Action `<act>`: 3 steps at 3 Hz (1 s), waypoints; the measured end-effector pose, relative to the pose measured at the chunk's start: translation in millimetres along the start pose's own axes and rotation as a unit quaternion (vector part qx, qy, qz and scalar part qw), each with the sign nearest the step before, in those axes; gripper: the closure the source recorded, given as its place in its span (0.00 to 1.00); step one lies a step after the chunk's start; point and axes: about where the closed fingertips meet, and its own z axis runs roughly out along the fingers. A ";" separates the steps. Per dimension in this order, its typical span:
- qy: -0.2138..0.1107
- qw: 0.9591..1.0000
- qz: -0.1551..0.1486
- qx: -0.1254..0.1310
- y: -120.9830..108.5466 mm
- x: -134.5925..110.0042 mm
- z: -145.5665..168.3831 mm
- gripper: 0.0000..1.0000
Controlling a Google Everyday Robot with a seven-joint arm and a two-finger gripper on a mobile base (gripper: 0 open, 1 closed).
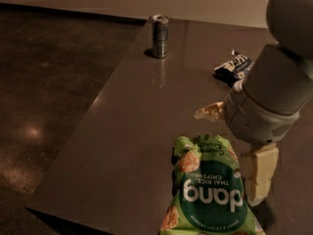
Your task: Move green rice chip bag near redbull can
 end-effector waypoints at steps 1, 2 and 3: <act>0.004 1.000 -0.008 -0.014 1.7 -4.0 12.9 0.00; 0.008 1.000 -0.012 -0.023 -1.3 -5.1 19.6 0.00; 0.009 0.999 -0.017 -0.032 -2.7 -5.5 23.2 0.16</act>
Offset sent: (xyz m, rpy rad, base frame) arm 0.0023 0.0112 -0.0274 -0.0495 0.0634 0.0441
